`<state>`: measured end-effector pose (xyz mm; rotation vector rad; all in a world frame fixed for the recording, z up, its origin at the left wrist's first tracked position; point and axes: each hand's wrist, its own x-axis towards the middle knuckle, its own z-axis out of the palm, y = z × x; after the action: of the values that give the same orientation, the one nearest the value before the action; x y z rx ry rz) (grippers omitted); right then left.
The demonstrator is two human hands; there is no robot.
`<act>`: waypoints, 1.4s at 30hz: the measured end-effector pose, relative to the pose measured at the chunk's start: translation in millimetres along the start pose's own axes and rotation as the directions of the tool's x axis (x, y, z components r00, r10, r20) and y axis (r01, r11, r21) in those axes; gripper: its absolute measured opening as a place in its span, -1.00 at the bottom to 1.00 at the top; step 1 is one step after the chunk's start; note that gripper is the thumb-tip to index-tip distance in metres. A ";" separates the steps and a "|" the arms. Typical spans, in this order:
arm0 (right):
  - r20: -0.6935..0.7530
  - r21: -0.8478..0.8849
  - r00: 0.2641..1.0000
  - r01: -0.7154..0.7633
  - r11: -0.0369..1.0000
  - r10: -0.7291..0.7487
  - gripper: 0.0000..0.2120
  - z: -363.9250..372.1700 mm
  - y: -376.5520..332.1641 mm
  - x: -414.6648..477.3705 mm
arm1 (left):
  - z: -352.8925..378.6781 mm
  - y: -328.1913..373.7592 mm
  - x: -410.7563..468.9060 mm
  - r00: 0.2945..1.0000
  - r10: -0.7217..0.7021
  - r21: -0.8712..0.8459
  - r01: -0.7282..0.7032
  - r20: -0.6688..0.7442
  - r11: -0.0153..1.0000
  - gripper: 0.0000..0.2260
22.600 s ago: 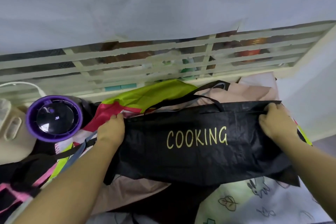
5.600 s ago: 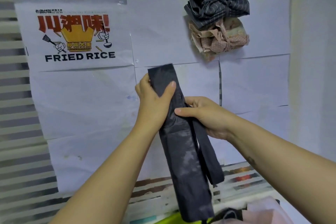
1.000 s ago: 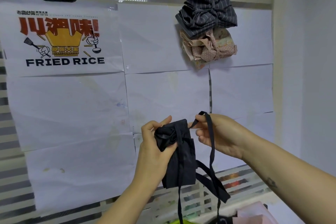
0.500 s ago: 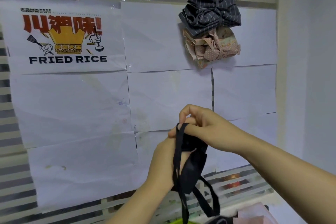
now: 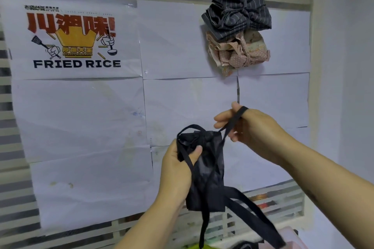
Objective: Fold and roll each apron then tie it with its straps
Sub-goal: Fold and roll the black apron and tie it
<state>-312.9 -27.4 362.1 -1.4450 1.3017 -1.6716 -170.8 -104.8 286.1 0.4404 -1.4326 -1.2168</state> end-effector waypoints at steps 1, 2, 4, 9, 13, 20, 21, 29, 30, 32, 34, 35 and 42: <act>0.045 0.070 0.997 -0.072 0.995 0.069 -0.54 -3.2 -0.4 -0.4 | -1.2 0.4 0.9 1.000 0.015 -0.003 -0.015 -0.009 1.000 -0.87; 0.098 0.105 0.986 -0.141 0.984 0.131 -0.54 -5.6 -0.7 -1.3 | -1.1 1.1 1.7 1.000 0.026 -0.012 -0.026 -0.017 1.000 -0.88; 0.155 0.077 0.966 -0.222 0.972 0.208 -0.57 -7.5 0.4 -2.1 | 0.2 1.4 2.8 0.999 0.036 -0.023 -0.036 -0.014 0.999 -0.88; 0.127 0.229 0.948 -0.315 0.921 0.293 -0.75 -9.4 1.1 4.4 | -0.1 1.7 4.0 0.999 0.034 -0.034 -0.033 0.021 0.999 -0.88; 0.127 0.477 0.939 -0.340 0.811 0.319 -0.87 -19.2 -0.2 9.7 | -5.6 2.8 3.3 0.999 0.030 -0.073 -0.027 0.044 0.997 -0.87; 0.082 0.389 0.980 -0.197 0.900 0.179 -0.81 -15.0 6.3 12.8 | -9.6 3.9 2.8 0.994 0.082 0.100 -0.089 0.070 0.991 -0.88; 0.063 0.257 0.990 -0.136 0.957 0.124 -0.83 -13.2 3.7 13.0 | -9.4 3.5 2.0 0.992 0.094 0.127 -0.104 0.080 0.986 -0.86; 0.293 -0.554 0.955 0.198 0.808 -0.033 -0.69 7.7 -26.5 6.0 | -6.4 4.9 -3.1 0.979 0.127 0.198 -0.158 0.161 0.967 -0.64; 0.312 -0.592 0.950 0.207 0.779 -0.015 -0.61 11.6 -30.5 4.9 | -6.4 4.2 -5.9 0.978 0.113 0.197 -0.148 0.176 0.969 -0.62; 0.348 -0.659 0.937 0.237 0.713 0.011 -0.60 19.3 -35.4 4.2 | -4.7 0.8 0.3 0.982 0.054 0.240 -0.097 0.181 0.966 -0.65; 0.377 -0.705 0.926 0.271 0.655 0.023 -0.76 25.8 -37.5 6.0 | 1.7 3.4 10.8 0.979 -0.066 0.247 0.016 0.192 0.969 -0.73; 0.385 -0.723 0.923 0.283 0.630 0.028 -0.78 28.9 -38.6 7.2 | 5.7 6.0 16.7 0.971 -0.122 0.262 0.066 0.204 0.963 -0.77; 0.451 -0.807 0.882 0.336 0.486 0.138 -0.80 45.7 -45.9 17.7 | 1.5 9.4 -5.4 0.979 0.057 0.273 -0.110 0.195 0.956 -0.84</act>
<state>-266.1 -40.0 408.6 -2.3497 1.8942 -0.4983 -167.2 -96.0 291.6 0.4640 -1.7800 -1.0074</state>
